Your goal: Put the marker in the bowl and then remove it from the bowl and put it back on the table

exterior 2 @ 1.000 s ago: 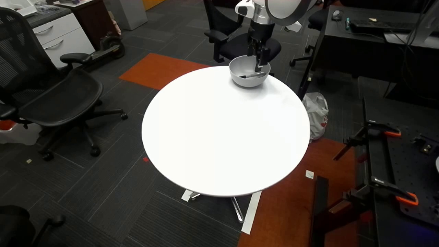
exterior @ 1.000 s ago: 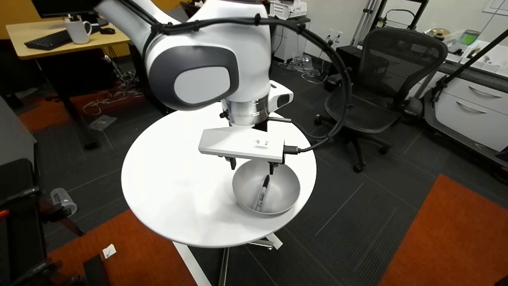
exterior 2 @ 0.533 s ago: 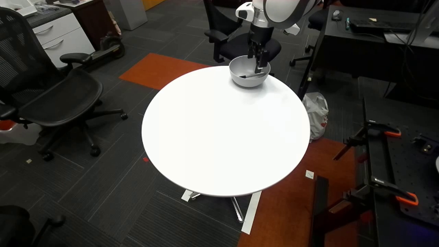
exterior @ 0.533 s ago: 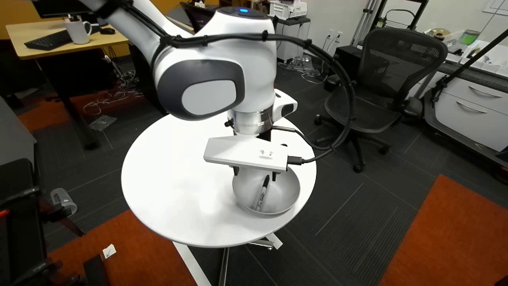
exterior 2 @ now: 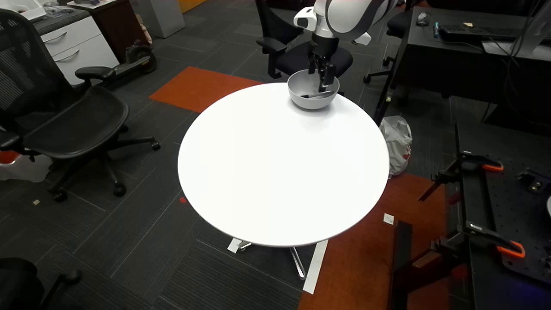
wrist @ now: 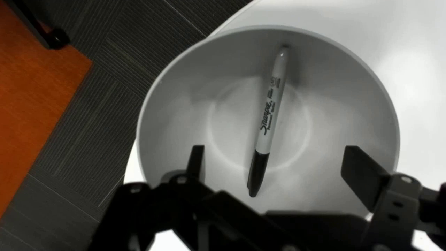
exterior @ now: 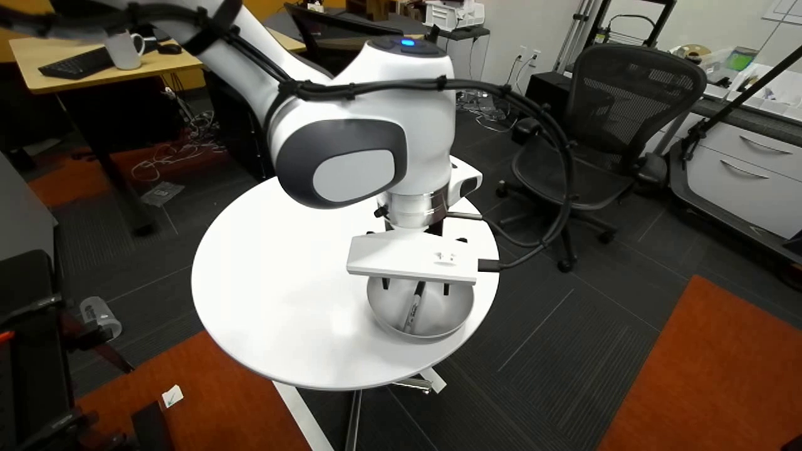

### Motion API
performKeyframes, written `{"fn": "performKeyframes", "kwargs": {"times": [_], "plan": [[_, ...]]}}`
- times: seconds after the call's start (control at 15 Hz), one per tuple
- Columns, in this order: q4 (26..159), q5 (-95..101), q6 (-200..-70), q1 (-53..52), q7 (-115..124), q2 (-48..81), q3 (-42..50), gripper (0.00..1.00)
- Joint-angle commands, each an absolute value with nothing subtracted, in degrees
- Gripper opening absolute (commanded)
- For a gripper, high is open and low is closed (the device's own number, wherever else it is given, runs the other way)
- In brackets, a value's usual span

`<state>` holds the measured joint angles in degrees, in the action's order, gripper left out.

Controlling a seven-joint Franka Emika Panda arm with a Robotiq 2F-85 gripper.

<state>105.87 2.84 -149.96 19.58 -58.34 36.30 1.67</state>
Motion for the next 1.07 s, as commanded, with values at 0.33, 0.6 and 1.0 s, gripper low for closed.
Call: {"fn": "performKeyframes", "kwargs": {"times": [0.33, 0.6, 1.0], "plan": [[101.2, 4.0, -149.4, 20.5, -60.5, 41.2, 1.1, 1.0], [99.0, 3.7, -148.0, 20.9, -60.4, 43.4, 0.8, 1.0], [95.7, 3.4, -146.2, 21.2, -60.2, 45.9, 0.5, 0.59]]}}
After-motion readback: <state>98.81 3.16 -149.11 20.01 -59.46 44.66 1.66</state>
